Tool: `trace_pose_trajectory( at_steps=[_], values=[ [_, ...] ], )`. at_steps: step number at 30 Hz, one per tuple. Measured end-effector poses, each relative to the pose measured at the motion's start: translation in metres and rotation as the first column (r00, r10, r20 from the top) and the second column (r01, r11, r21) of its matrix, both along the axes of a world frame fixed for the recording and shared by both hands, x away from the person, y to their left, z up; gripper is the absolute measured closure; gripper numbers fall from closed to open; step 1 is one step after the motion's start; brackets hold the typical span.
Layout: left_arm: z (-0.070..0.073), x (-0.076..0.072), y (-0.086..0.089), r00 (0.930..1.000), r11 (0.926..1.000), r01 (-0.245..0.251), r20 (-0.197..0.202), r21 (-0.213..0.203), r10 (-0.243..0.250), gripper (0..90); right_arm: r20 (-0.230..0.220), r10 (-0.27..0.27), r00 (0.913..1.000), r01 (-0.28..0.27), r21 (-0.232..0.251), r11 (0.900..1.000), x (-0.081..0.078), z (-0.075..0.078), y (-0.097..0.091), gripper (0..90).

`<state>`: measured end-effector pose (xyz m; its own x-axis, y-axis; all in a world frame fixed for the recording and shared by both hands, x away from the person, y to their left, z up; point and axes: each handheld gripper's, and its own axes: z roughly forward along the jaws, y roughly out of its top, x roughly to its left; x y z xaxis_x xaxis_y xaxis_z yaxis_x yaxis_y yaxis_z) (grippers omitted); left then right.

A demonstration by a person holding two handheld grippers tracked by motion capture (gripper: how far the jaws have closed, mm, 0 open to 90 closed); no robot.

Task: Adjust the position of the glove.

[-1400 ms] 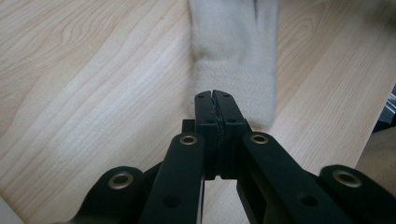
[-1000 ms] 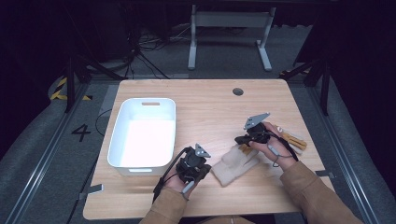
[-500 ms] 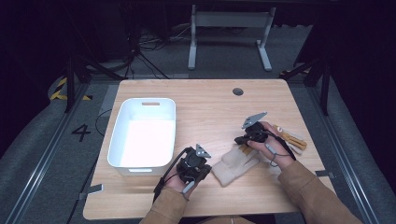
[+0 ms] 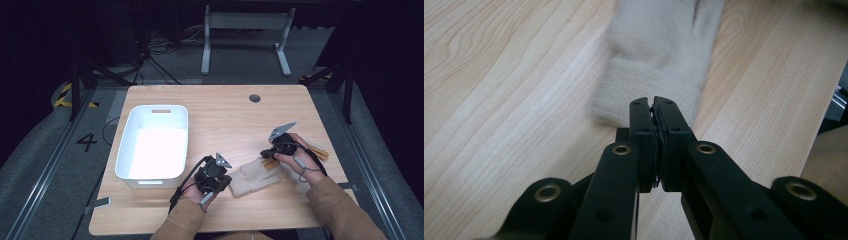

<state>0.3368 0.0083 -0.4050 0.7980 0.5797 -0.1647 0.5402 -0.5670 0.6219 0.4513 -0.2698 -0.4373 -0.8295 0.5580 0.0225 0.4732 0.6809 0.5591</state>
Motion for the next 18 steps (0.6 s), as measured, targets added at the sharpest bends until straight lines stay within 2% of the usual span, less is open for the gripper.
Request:
trace_pose_trajectory(
  at_steps=[8, 13, 18],
  values=[
    [0.001, 0.004, -0.006, 0.9999, 0.9999, 0.015, 0.002, -0.007, -0.015, 85.9, -0.015, -0.01, 0.9998, 0.01, -0.007, 0.9999, -0.009, 0.0, -0.01, 90.0],
    [0.003, 0.007, -0.006, 0.9996, 0.9998, -0.001, 0.029, -0.019, 0.002, 83.0, -0.032, -0.016, 0.9994, 0.016, -0.009, 0.9998, -0.015, 0.001, -0.016, 90.0],
    [0.003, 0.01, -0.004, 0.9993, 0.9993, -0.016, 0.033, -0.032, 0.017, 82.1, -0.046, -0.013, 0.9989, 0.012, -0.007, 0.9999, -0.019, 0.001, -0.02, 90.0]
  ],
)
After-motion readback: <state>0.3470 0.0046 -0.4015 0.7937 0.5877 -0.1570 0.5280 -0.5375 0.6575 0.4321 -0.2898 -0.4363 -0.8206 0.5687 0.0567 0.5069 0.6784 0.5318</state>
